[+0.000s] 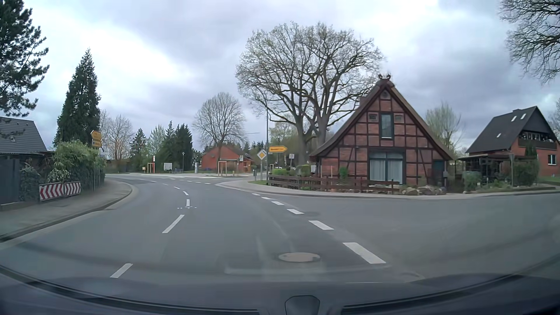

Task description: Follow the waypoints while adhering to traffic rules and regulations

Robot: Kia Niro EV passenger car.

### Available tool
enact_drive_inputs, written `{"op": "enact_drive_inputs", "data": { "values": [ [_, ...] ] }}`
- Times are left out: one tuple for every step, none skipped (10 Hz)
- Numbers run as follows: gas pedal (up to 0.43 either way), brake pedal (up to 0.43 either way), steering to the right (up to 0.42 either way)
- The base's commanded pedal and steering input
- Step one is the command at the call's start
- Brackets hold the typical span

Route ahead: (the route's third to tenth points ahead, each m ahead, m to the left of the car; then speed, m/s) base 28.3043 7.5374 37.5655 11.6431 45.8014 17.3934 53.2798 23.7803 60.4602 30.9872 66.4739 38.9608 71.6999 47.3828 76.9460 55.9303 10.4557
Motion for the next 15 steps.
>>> {"op": "enact_drive_inputs", "data": {
  "values": [
    [0.067, 0.000, -0.079],
    [0.067, 0.000, -0.079],
    [0.067, 0.000, -0.078],
    [0.067, 0.000, -0.074],
    [0.067, 0.000, -0.068],
    [0.067, 0.000, -0.066],
    [0.067, 0.000, -0.066],
    [0.067, 0.000, -0.066],
    [0.067, 0.000, -0.067],
    [0.067, 0.000, -0.066],
    [0.067, 0.000, -0.064],
    [0.067, 0.000, -0.063],
    [0.067, 0.000, -0.062],
    [0.067, 0.000, -0.061],
    [0.067, 0.000, -0.059]
  ]
}}
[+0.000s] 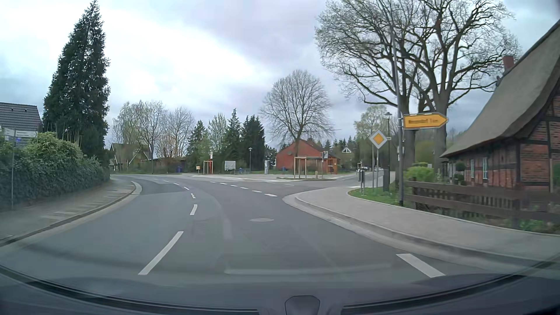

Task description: Follow the waypoints while adhering to traffic rules and regulations

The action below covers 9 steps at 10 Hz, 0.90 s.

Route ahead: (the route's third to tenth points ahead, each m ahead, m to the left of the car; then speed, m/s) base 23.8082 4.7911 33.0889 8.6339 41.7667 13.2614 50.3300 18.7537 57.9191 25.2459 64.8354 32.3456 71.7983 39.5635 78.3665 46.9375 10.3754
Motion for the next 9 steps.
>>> {"op": "enact_drive_inputs", "data": {
  "values": [
    [0.079, 0.000, -0.059],
    [0.079, 0.000, -0.059],
    [0.087, 0.000, -0.059],
    [0.087, 0.000, -0.059],
    [0.098, 0.000, -0.059],
    [0.098, 0.000, -0.059],
    [0.098, 0.000, -0.059],
    [0.098, 0.000, -0.060],
    [0.110, 0.000, -0.060]
  ]
}}
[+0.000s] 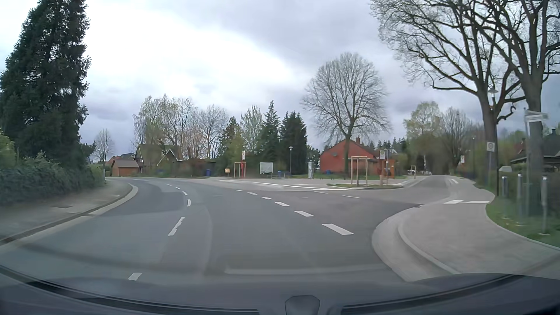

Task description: Follow the waypoints while adhering to traffic rules and regulations

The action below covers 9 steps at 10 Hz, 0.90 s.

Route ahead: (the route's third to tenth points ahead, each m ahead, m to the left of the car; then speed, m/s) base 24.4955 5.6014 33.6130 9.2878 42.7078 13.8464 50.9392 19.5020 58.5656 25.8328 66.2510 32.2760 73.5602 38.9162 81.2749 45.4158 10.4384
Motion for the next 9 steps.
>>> {"op": "enact_drive_inputs", "data": {
  "values": [
    [0.110, 0.000, -0.060],
    [0.110, 0.000, -0.060],
    [0.110, 0.000, -0.060],
    [0.110, 0.000, -0.060],
    [0.110, 0.000, -0.060],
    [0.110, 0.000, -0.060],
    [0.110, 0.000, -0.060],
    [0.110, 0.000, -0.061],
    [0.110, 0.000, -0.061]
  ]
}}
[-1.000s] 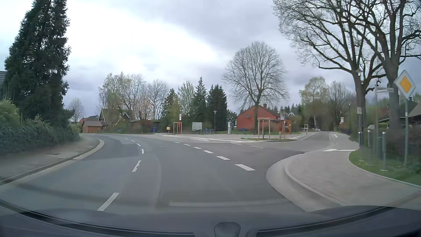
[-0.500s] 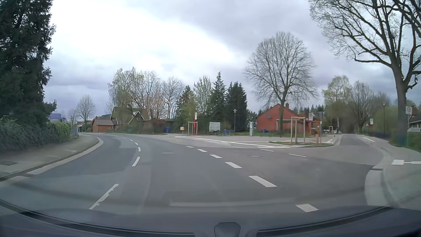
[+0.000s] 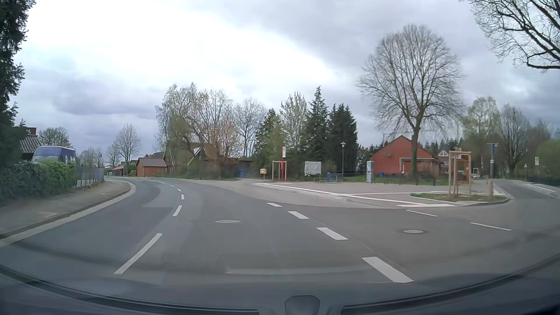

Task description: Follow the waypoints while adhering to traffic rules and regulations

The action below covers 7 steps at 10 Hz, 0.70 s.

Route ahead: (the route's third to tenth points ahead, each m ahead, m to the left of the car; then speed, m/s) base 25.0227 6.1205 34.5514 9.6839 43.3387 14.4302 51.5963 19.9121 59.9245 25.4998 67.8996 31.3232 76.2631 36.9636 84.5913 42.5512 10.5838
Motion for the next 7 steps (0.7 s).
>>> {"op": "enact_drive_inputs", "data": {
  "values": [
    [0.110, 0.000, -0.063],
    [0.110, 0.000, -0.065],
    [0.110, 0.000, -0.065],
    [0.110, 0.000, -0.066],
    [0.110, 0.000, -0.067],
    [0.110, 0.000, -0.067],
    [0.110, 0.000, -0.068]
  ]
}}
